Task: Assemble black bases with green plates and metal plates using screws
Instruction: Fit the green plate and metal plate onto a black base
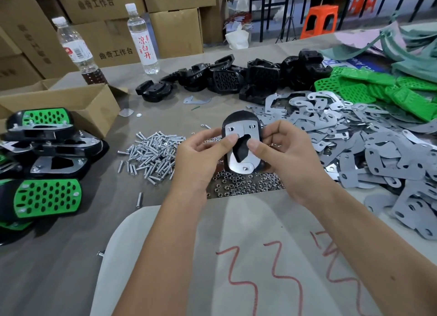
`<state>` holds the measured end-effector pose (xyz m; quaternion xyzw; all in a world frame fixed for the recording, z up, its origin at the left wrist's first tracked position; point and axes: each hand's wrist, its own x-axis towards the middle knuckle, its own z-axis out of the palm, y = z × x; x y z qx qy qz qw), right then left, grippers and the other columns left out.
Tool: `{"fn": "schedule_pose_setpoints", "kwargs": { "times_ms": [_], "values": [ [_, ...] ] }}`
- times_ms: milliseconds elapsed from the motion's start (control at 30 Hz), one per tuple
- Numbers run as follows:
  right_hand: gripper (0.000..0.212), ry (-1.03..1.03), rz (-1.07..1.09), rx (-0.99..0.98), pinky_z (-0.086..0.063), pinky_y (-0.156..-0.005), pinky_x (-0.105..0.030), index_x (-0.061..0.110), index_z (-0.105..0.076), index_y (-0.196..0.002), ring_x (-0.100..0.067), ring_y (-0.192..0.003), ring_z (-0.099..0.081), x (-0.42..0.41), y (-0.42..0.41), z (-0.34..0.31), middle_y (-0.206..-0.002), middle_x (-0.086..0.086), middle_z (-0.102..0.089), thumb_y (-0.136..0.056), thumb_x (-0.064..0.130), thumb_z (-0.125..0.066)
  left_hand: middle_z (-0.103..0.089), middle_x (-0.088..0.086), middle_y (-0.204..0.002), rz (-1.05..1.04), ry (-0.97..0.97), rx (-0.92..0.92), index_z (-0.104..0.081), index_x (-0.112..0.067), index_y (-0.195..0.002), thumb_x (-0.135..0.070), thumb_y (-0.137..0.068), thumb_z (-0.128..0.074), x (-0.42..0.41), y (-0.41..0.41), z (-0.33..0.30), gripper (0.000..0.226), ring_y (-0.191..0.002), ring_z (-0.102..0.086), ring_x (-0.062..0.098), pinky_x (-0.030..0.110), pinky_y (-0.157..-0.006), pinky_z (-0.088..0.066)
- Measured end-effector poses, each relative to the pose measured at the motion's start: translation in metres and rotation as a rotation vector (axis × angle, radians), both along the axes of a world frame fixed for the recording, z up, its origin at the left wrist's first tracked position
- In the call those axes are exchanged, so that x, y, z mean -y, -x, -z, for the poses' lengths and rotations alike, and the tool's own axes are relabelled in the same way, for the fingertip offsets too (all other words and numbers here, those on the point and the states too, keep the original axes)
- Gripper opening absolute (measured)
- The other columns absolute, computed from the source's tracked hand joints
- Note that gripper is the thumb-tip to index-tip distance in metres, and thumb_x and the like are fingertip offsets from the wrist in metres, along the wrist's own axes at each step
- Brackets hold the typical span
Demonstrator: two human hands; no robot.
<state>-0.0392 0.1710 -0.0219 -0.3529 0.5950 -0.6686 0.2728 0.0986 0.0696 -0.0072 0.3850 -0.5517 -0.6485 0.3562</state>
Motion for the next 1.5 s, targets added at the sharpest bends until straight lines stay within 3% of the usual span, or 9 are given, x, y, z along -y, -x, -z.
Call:
{"fn": "schedule_pose_setpoints", "kwargs": {
  "times_ms": [100,233,367,467,667,833,933,1067,1500],
  "values": [
    [0.030,-0.002,-0.064,-0.008,-0.059,-0.056,-0.036,0.011,-0.062,-0.098,-0.029,-0.069,-0.064,-0.002,0.000,-0.002,-0.095,-0.030,-0.066,-0.085,0.025,-0.084,-0.079,0.016,-0.105,0.162,-0.197,-0.115,-0.075,-0.002,-0.116,-0.018,-0.089,-0.076,-0.004,0.000,-0.005,0.031,-0.084,-0.076,0.023,0.030,-0.068,-0.061],
    [0.023,-0.032,-0.135,-0.058,-0.064,-0.060,-0.046,0.011,-0.067,-0.098,-0.032,-0.075,-0.073,-0.002,0.002,-0.007,-0.088,-0.013,-0.073,-0.089,0.027,-0.081,-0.079,0.013,-0.092,0.047,-0.170,-0.102,-0.072,0.001,-0.108,-0.018,-0.093,-0.075,-0.002,0.000,-0.008,0.025,-0.075,-0.075,0.023,0.033,-0.062,-0.061],
    [0.009,-0.292,-0.111,-0.817,-0.054,-0.076,-0.042,0.030,-0.074,-0.084,-0.015,-0.081,-0.062,-0.007,0.018,-0.004,-0.083,0.011,-0.067,-0.086,0.027,-0.083,-0.079,0.011,-0.087,-0.122,-0.126,-0.038,-0.070,-0.015,-0.082,-0.017,-0.090,-0.077,0.001,-0.003,-0.007,0.011,-0.076,-0.074,0.025,0.051,-0.079,-0.062],
    [0.008,-0.445,-0.246,-0.959,-0.049,-0.088,-0.043,0.038,-0.077,-0.090,-0.013,-0.097,-0.057,-0.009,0.018,-0.005,-0.095,0.010,-0.061,-0.086,0.033,-0.082,-0.079,0.008,-0.083,-0.157,-0.145,-0.036,-0.067,-0.018,-0.075,-0.017,-0.089,-0.079,0.002,-0.005,-0.009,0.018,-0.076,-0.072,0.027,0.057,-0.087,-0.059],
    [0.006,-0.435,-0.240,-1.000,-0.046,-0.086,-0.037,0.029,-0.074,-0.086,-0.011,-0.094,-0.055,-0.007,0.015,-0.008,-0.093,0.012,-0.060,-0.090,0.030,-0.078,-0.074,0.000,-0.069,-0.126,-0.172,-0.040,-0.066,-0.018,-0.074,-0.015,-0.089,-0.075,0.002,-0.003,-0.006,0.017,-0.054,-0.068,0.016,0.030,-0.052,-0.058],
    [0.015,-0.109,0.015,-0.524,-0.049,-0.059,-0.024,0.019,-0.069,-0.083,-0.012,-0.061,-0.060,-0.005,0.013,-0.008,-0.073,0.005,-0.068,-0.091,0.008,-0.076,-0.073,0.002,-0.073,-0.025,-0.129,0.023,-0.066,-0.017,-0.077,-0.014,-0.089,-0.073,0.002,-0.001,-0.004,0.014,-0.061,-0.066,0.019,0.031,-0.059,-0.054],
    [0.015,0.036,0.040,-0.330,-0.054,-0.057,-0.022,0.015,-0.074,-0.084,-0.016,-0.060,-0.065,-0.005,0.011,-0.008,-0.075,-0.002,-0.071,-0.087,0.002,-0.080,-0.073,0.005,-0.078,0.025,-0.096,0.044,-0.067,-0.015,-0.082,-0.014,-0.089,-0.075,-0.003,0.002,-0.003,0.010,-0.068,-0.066,0.021,0.033,-0.065,-0.052],
    [0.019,0.054,0.055,-0.264,-0.059,-0.061,-0.026,0.017,-0.080,-0.095,-0.020,-0.060,-0.073,-0.003,0.007,-0.005,-0.079,0.000,-0.076,-0.086,0.000,-0.080,-0.073,0.008,-0.084,0.070,-0.070,0.065,-0.068,-0.012,-0.088,-0.015,-0.090,-0.076,-0.007,0.005,-0.001,0.009,-0.074,-0.065,0.022,0.034,-0.070,-0.051],
    [0.011,0.087,0.037,-0.251,-0.061,-0.060,-0.026,0.010,-0.080,-0.084,-0.015,-0.066,-0.067,-0.001,0.008,-0.003,-0.079,-0.003,-0.076,-0.080,0.002,-0.087,-0.078,0.010,-0.094,0.160,-0.117,0.000,-0.066,-0.011,-0.108,-0.016,-0.093,-0.074,-0.010,0.004,0.001,0.018,-0.079,-0.071,0.023,0.038,-0.075,-0.054]
  ]
}}
